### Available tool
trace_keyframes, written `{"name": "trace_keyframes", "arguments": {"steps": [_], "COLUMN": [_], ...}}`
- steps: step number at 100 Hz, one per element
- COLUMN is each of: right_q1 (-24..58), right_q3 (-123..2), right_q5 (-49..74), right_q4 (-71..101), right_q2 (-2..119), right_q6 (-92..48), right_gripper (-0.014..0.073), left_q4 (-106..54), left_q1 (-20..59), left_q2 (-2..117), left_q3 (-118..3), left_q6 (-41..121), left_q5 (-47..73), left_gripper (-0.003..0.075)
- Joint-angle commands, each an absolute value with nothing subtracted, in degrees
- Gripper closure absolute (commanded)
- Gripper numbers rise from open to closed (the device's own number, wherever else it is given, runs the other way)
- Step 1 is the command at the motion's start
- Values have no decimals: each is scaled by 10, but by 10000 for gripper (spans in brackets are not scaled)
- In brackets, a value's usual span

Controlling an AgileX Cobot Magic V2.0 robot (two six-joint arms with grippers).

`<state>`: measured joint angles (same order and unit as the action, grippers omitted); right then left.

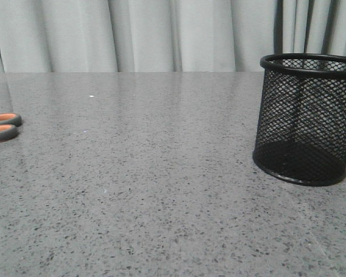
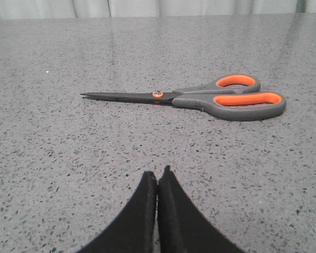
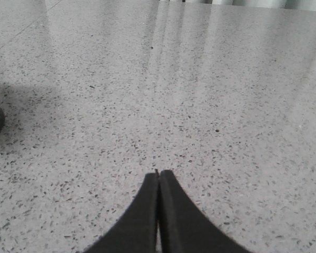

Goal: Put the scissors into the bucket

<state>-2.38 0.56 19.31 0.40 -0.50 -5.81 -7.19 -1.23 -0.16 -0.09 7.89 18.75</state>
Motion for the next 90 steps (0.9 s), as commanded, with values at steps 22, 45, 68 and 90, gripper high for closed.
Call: {"name": "trace_keyframes", "arguments": {"steps": [22, 45, 68, 90], "right_q1": [-27, -27, -27, -27], "right_q3": [16, 16, 14, -71], "right_q5": [115, -72, -131, -48], "right_q4": [-64, -111, 30, 88], "right_q2": [-19, -19, -19, -9], "right_q6": [-64, -64, 113, 126], "right_gripper": [649, 649, 649, 649], "left_q4": [-66, -448, -580, -530], "left_q1": [-7, -7, -7, -7], "left_q2": [-17, -17, -17, -4], "left_q3": [14, 14, 12, -79], "left_q6": [75, 72, 72, 116], "left_q5": [128, 62, 50, 27], "left_gripper": [741, 741, 741, 666]}}
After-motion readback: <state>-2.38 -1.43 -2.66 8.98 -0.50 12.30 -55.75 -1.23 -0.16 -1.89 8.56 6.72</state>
